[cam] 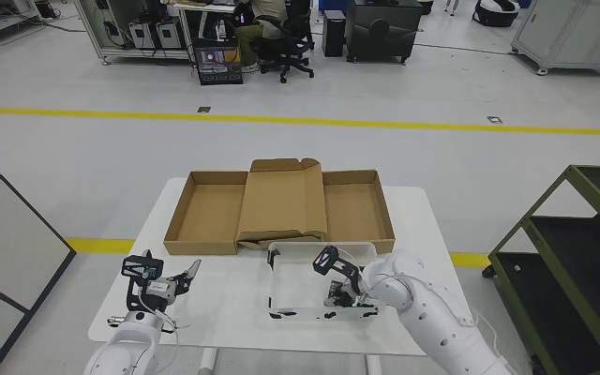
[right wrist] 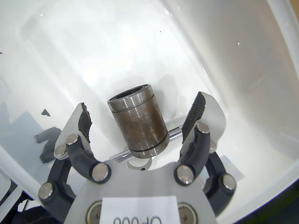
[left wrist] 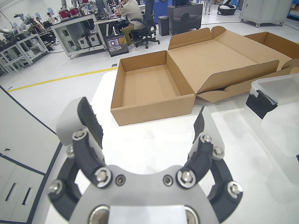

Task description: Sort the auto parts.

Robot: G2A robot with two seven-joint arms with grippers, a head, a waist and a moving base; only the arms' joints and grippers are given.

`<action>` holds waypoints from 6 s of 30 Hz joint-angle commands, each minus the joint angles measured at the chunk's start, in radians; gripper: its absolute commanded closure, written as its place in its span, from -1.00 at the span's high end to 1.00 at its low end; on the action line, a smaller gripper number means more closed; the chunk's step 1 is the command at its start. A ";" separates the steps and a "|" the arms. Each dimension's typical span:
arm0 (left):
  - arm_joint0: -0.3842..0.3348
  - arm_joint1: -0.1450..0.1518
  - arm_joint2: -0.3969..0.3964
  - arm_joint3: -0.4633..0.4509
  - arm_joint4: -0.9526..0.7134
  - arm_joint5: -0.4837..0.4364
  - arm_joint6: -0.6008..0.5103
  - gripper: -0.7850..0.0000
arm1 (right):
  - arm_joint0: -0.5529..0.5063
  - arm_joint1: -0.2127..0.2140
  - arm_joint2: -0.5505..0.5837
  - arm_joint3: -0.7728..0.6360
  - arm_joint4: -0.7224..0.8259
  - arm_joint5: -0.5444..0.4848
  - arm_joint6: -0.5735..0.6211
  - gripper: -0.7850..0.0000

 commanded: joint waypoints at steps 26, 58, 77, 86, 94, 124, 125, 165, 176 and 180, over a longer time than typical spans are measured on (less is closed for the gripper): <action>0.000 0.000 0.000 0.000 0.000 0.000 0.000 1.00 | -0.215 0.089 0.386 -0.266 0.168 -0.232 -0.286 -1.00; 0.000 0.000 0.000 0.000 0.000 0.000 0.000 1.00 | 0.020 0.101 0.485 0.146 0.562 -0.178 -0.406 -1.00; 0.000 0.000 0.000 0.000 0.000 0.000 0.000 1.00 | 0.448 -0.053 0.150 0.961 0.659 0.000 -0.428 -1.00; 0.000 0.000 0.000 0.000 0.000 0.000 0.000 1.00 | 0.504 -0.101 0.105 1.096 0.658 -0.003 -0.451 -1.00; 0.000 0.000 0.000 0.000 0.000 0.000 0.000 1.00 | 0.519 -0.131 0.085 1.149 0.651 0.048 -0.491 -0.64; 0.000 0.000 0.000 0.000 0.000 0.000 0.000 1.00 | 0.547 -0.145 0.089 1.186 0.635 0.050 -0.532 0.42; 0.000 0.000 0.000 0.000 0.000 0.000 0.000 1.00 | 0.549 -0.144 0.090 1.185 0.632 0.048 -0.542 0.46; 0.000 0.000 0.000 0.000 0.000 0.000 0.000 1.00 | 0.098 -0.010 0.065 0.042 0.095 0.080 -0.422 1.00; 0.000 0.000 0.000 0.000 0.000 0.000 0.000 1.00 | -0.016 0.000 -0.010 -0.067 -0.191 0.116 -0.388 1.00; 0.000 0.000 0.000 0.000 0.000 0.000 0.000 1.00 | -0.030 0.001 0.000 -0.083 -0.183 0.118 -0.369 1.00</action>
